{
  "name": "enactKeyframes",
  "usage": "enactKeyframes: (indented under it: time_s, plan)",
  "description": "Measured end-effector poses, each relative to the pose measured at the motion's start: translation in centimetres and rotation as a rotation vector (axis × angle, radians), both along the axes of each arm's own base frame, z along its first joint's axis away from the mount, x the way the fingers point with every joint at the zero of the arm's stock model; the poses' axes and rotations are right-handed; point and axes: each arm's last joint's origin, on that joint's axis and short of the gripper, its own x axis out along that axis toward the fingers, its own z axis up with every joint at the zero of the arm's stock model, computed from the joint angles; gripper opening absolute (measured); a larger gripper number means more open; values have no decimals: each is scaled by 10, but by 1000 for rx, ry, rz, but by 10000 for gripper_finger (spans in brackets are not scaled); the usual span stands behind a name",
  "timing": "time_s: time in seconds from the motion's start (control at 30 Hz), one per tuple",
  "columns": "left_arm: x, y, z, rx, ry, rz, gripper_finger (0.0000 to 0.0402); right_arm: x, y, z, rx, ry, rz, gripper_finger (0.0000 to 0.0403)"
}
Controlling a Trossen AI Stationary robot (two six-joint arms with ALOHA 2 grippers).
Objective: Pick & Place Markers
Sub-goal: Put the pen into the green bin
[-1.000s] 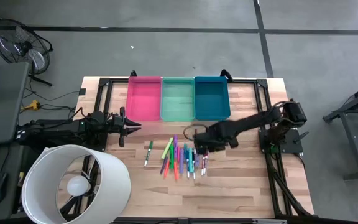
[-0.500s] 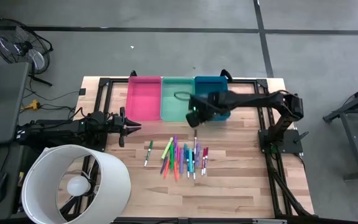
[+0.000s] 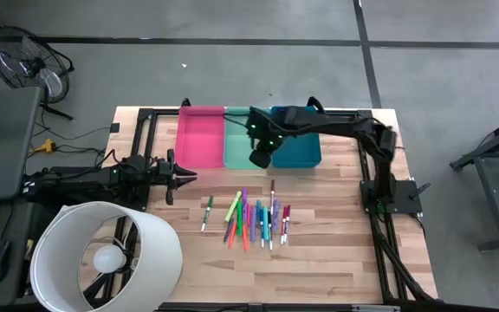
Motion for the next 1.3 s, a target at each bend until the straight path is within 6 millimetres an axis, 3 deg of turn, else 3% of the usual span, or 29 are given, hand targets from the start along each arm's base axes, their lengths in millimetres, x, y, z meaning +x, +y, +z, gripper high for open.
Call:
enactKeyframes:
  time_s: [0.2,0.47,0.93,1.3]
  plan:
    - [0,0,0,0,0,0,62,29,-17,-17,-102,124,213,34]
    - [0,0,0,0,0,0,62,57,-27,-51,-131,212,346,26]
    - [0,0,0,0,0,0,62,54,-19,-86,-123,304,420,46]
    - [0,0,0,0,0,0,62,54,-19,-87,-195,338,404,82]
